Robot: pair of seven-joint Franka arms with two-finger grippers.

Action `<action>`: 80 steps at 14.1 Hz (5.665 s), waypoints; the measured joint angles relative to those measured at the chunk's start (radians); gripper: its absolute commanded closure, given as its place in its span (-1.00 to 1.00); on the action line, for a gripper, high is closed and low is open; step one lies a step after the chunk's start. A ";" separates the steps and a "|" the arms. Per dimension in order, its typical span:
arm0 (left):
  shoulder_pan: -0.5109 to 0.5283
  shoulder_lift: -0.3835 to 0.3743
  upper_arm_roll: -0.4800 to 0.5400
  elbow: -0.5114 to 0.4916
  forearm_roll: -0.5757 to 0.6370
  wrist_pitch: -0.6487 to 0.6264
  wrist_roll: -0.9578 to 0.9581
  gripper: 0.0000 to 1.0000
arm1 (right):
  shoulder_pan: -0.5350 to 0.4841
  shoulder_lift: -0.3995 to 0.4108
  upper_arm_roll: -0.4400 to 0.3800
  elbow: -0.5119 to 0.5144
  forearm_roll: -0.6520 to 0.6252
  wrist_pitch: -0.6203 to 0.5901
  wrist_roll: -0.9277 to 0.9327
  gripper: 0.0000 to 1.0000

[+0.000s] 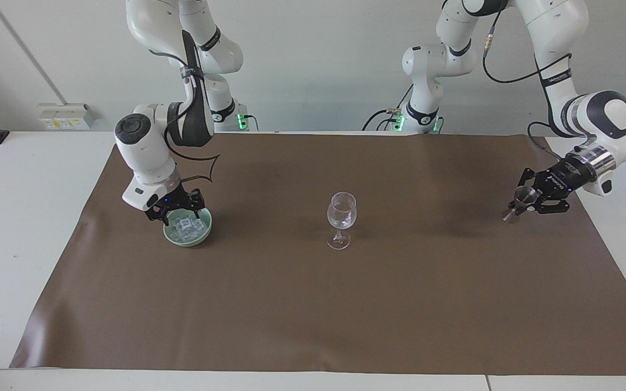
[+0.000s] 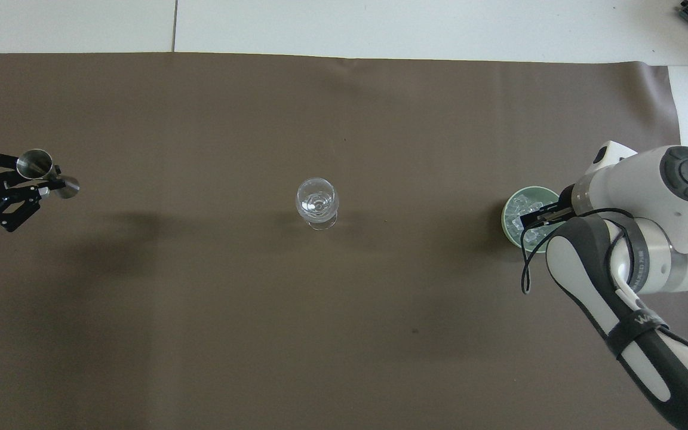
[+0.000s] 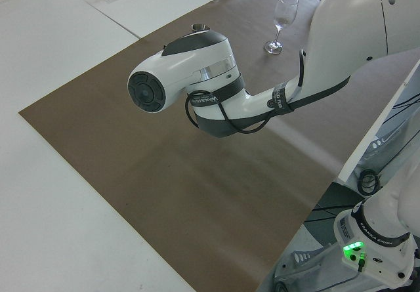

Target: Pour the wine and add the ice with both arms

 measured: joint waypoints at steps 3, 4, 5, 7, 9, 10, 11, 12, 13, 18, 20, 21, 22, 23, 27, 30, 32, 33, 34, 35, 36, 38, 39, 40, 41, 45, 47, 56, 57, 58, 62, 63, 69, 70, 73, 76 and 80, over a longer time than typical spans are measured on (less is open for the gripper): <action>0.020 0.021 0.003 -0.050 -0.112 0.021 -0.005 1.00 | 0.000 0.005 0.000 -0.006 -0.001 0.002 0.000 -0.43; 0.028 0.032 0.003 -0.060 -0.135 0.022 -0.004 1.00 | 0.000 0.009 0.000 -0.007 -0.001 0.002 0.000 -0.38; 0.034 0.044 0.004 -0.067 -0.154 0.022 -0.004 1.00 | 0.000 0.014 0.000 -0.007 -0.001 0.004 0.000 -0.27; 0.037 0.070 0.003 -0.072 -0.167 0.023 0.009 1.00 | 0.000 0.021 0.000 -0.007 -0.004 0.005 0.000 0.02; 0.037 0.091 0.003 -0.078 -0.183 0.023 0.025 1.00 | 0.000 0.022 0.000 -0.007 -0.006 0.006 0.000 0.13; 0.037 0.098 0.003 -0.083 -0.195 0.029 0.039 1.00 | 0.000 0.022 0.000 -0.007 -0.006 0.006 0.000 0.13; 0.037 0.103 0.003 -0.087 -0.206 0.038 0.049 1.00 | 0.000 0.022 0.000 -0.007 -0.007 0.006 0.000 0.14; 0.037 0.106 0.003 -0.090 -0.211 0.044 0.055 1.00 | 0.000 0.022 0.000 -0.007 -0.007 0.006 0.000 0.18; 0.037 0.108 0.003 -0.095 -0.214 0.050 0.059 1.00 | 0.000 0.022 0.000 -0.007 -0.007 0.006 0.000 0.18; 0.041 0.128 0.004 -0.139 -0.283 0.056 0.081 1.00 | 0.000 0.022 0.000 -0.007 -0.007 0.006 0.000 0.18; 0.042 0.138 0.004 -0.182 -0.342 0.056 0.123 1.00 | 0.000 0.023 0.000 -0.007 -0.007 0.006 0.000 0.18; 0.042 0.141 0.003 -0.194 -0.352 0.056 0.134 1.00 | 0.000 0.023 0.000 -0.007 -0.007 0.006 0.000 0.18; 0.042 0.142 0.003 -0.202 -0.356 0.056 0.143 1.00 | 0.000 0.023 0.000 -0.007 -0.007 0.006 0.000 0.28; 0.042 0.142 0.003 -0.209 -0.359 0.056 0.156 1.00 | 0.000 0.023 0.000 -0.007 -0.007 0.006 0.000 0.46; 0.042 0.142 0.003 -0.241 -0.369 0.057 0.208 1.00 | 0.000 0.023 0.000 -0.007 -0.007 0.006 0.000 0.95; 0.042 0.142 0.003 -0.257 -0.373 0.057 0.239 0.67 | 0.000 0.023 0.000 -0.005 -0.007 0.006 0.000 1.00; 0.042 0.142 0.003 -0.257 -0.374 0.057 0.243 0.44 | 0.000 0.022 0.000 0.009 -0.007 -0.008 0.002 1.00; 0.042 0.142 0.003 -0.258 -0.374 0.057 0.244 0.40 | 0.000 0.020 0.001 0.030 -0.007 -0.036 0.013 1.00; 0.042 0.142 0.003 -0.258 -0.375 0.057 0.245 0.39 | 0.000 0.013 0.007 0.052 -0.007 -0.061 0.046 1.00; 0.042 0.142 0.003 -0.258 -0.375 0.057 0.245 0.38 | 0.000 0.002 0.019 0.068 -0.007 -0.080 0.088 1.00; 0.042 0.142 0.003 -0.258 -0.375 0.057 0.246 0.32 | 0.000 -0.012 0.035 0.087 -0.007 -0.110 0.136 1.00; 0.042 0.142 0.003 -0.257 -0.376 0.056 0.249 -0.12 | 0.001 -0.044 0.066 0.129 -0.005 -0.178 0.222 1.00; 0.042 0.141 0.003 -0.257 -0.377 0.055 0.251 -0.45 | 0.001 -0.057 0.079 0.154 -0.001 -0.212 0.271 1.00; 0.043 0.141 0.003 -0.256 -0.377 0.054 0.253 -0.89 | 0.001 -0.066 0.095 0.183 0.003 -0.242 0.327 1.00; 0.045 0.141 0.003 -0.255 -0.377 0.053 0.256 -0.95 | 0.002 -0.073 0.114 0.215 0.004 -0.272 0.386 1.00; 0.048 0.140 0.004 -0.241 -0.358 0.048 0.277 -0.95 | 0.007 -0.078 0.178 0.325 0.006 -0.366 0.558 1.00; 0.049 0.140 0.006 -0.211 -0.298 0.045 0.288 -0.95 | 0.008 -0.079 0.200 0.367 0.008 -0.395 0.614 1.00; 0.049 0.109 0.007 -0.003 0.114 0.045 0.340 -0.95 | 0.009 -0.034 0.369 0.476 0.062 -0.322 0.937 1.00; 0.049 0.103 0.006 0.013 0.143 0.044 0.352 -0.95 | 0.011 -0.017 0.394 0.490 0.063 -0.296 0.977 1.00; 0.048 0.096 0.001 0.031 0.174 0.044 0.365 -0.95 | 0.021 0.003 0.415 0.508 0.063 -0.269 1.017 1.00; 0.047 0.063 -0.043 0.113 0.287 0.042 0.380 -0.96 | 0.124 0.103 0.429 0.594 0.063 -0.180 1.142 1.00; 0.047 0.054 -0.060 0.129 0.327 0.041 0.388 -0.98 | 0.144 0.126 0.429 0.609 0.063 -0.157 1.162 1.00; 0.048 -0.054 -0.240 0.193 0.638 0.060 0.396 -1.00 | 0.212 0.186 0.429 0.624 0.056 -0.131 1.175 1.00; 0.048 -0.081 -0.278 0.198 0.690 0.066 0.395 -1.00 | 0.216 0.193 0.429 0.619 0.053 -0.131 1.175 1.00; 0.047 -0.142 -0.371 0.237 0.837 0.069 0.393 -1.00 | 0.218 0.200 0.429 0.601 0.051 -0.131 1.175 1.00; 0.047 -0.152 -0.441 0.313 0.940 0.065 0.396 -1.00 | 0.220 0.207 0.429 0.588 0.051 -0.127 1.175 1.00; 0.047 -0.155 -0.490 0.443 1.011 -0.029 0.524 -1.00 | 0.221 0.217 0.429 0.576 0.050 -0.110 1.175 1.00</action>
